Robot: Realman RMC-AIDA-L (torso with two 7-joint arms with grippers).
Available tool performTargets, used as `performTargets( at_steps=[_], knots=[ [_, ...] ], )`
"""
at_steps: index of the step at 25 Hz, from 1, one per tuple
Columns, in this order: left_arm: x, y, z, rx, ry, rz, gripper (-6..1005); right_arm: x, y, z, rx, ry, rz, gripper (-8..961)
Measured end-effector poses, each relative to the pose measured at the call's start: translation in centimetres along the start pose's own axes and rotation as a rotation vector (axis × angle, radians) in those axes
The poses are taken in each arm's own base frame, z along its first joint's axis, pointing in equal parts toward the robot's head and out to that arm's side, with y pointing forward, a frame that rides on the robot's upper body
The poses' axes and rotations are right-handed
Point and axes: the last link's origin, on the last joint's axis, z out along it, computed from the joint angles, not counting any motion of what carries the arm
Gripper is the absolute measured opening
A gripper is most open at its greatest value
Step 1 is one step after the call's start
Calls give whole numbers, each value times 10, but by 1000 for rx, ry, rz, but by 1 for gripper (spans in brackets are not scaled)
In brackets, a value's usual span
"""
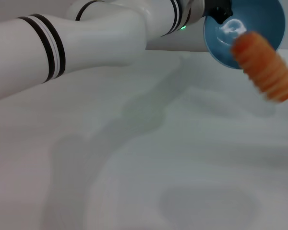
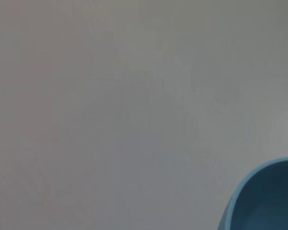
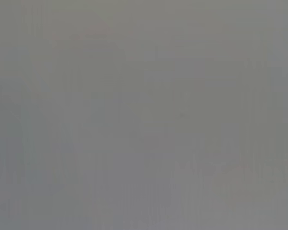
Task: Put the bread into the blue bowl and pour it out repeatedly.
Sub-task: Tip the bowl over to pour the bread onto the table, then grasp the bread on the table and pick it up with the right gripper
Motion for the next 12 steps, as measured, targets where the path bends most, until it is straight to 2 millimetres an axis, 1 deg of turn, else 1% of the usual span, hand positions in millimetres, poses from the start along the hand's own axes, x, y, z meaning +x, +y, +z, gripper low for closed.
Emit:
performTargets(
  at_steps=[4, 8, 11, 12],
  knots=[
    [-2, -1, -1, 8, 1, -3, -1, 2, -1, -1, 14, 4, -72, 522],
    [-8, -2, -1, 10, -14, -18, -1, 6, 4, 2, 10, 36, -51, 519],
    [-13, -7, -3, 26, -22, -83, 0, 13, 18, 3, -72, 72, -84, 517],
    [-16, -10, -4, 35, -25, -119, 0, 18, 32, 4, -151, 103, -129, 516]
  ],
)
